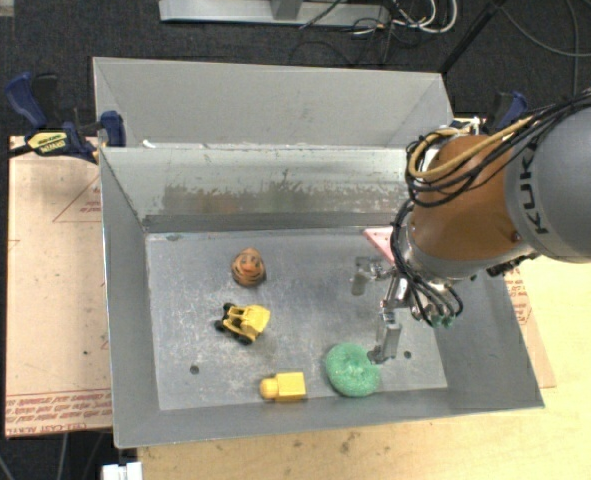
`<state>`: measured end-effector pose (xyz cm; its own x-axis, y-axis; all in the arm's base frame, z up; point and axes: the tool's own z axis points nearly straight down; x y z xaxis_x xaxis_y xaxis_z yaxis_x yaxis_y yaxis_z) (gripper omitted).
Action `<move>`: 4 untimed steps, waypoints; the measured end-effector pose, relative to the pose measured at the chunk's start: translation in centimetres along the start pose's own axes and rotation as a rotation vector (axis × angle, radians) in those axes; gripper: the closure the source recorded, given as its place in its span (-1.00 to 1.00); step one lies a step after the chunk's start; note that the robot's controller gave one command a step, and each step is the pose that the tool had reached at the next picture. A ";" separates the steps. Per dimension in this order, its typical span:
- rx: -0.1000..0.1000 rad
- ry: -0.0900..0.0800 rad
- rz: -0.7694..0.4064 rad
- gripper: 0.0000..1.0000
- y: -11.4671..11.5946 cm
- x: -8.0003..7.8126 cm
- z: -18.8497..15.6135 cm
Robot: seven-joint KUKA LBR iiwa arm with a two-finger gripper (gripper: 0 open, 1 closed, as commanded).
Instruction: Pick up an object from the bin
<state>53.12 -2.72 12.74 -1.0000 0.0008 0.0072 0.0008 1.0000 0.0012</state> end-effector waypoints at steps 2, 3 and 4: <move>0.002 -0.014 -0.035 -1.00 0.8 1.3 3.3; 0.000 -0.005 0.019 -1.00 0.6 2.2 5.4; 0.000 -0.002 -0.216 1.00 1.1 3.8 5.5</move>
Offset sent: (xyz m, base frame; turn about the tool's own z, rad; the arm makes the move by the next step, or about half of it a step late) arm -0.0255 0.0130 -0.0574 -0.0586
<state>49.29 -1.58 7.25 -0.9769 -0.2137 0.0046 -0.2137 0.9769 0.0024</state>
